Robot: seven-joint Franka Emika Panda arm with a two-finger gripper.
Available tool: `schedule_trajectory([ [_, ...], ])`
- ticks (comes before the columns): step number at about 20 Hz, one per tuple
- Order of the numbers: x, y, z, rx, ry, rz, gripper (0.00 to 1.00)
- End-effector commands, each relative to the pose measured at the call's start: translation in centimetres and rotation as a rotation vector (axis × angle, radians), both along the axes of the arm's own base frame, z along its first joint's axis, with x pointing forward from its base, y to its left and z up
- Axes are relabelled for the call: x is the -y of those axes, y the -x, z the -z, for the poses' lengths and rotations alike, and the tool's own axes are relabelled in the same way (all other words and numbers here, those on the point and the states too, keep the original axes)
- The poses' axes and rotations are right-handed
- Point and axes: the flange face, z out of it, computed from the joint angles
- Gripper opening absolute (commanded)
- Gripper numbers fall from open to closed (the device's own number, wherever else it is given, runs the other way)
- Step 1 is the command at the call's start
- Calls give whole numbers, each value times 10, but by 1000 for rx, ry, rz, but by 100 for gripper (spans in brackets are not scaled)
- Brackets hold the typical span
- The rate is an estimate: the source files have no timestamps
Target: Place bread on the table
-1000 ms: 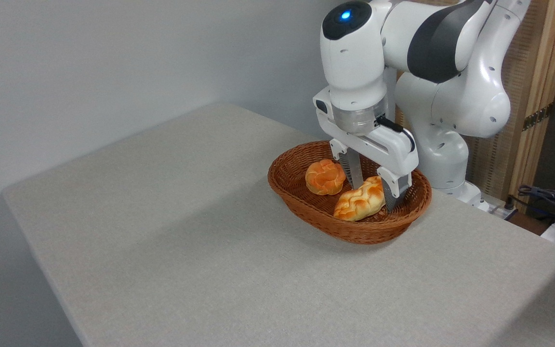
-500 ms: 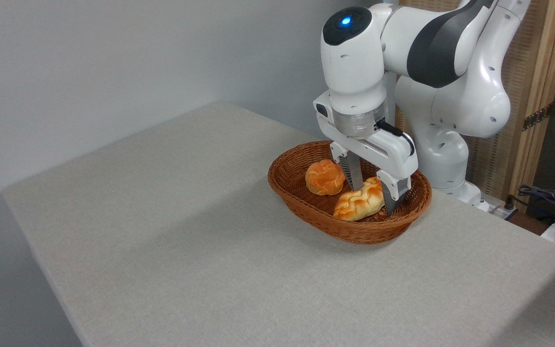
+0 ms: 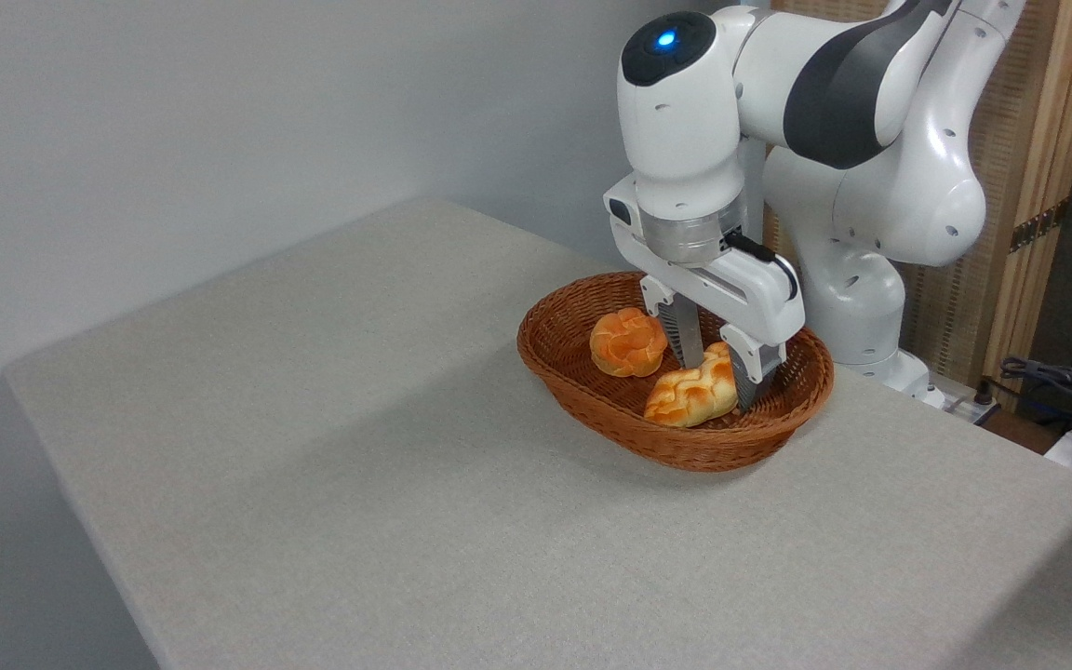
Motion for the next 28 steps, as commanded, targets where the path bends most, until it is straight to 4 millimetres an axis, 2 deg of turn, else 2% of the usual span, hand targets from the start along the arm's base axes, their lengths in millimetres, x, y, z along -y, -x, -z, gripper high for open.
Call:
schedule_trajectory([
  [1,2,-4,-1,-5,-4,11,17],
  [10,2,-5,-7,-13,-25,36,11],
  [12,2,-7,-20,-24,-29,43,11],
  [16,4,-8,-66,-74,-16,75,11],
  [21,9,-15,-87,-33,4,78,11],
  [23,14,-27,-102,-1,16,87,12],
  [25,21,-48,-117,44,5,106,13],
  [26,25,-62,-121,56,-4,116,13],
  [28,19,-98,-141,90,-2,90,14],
])
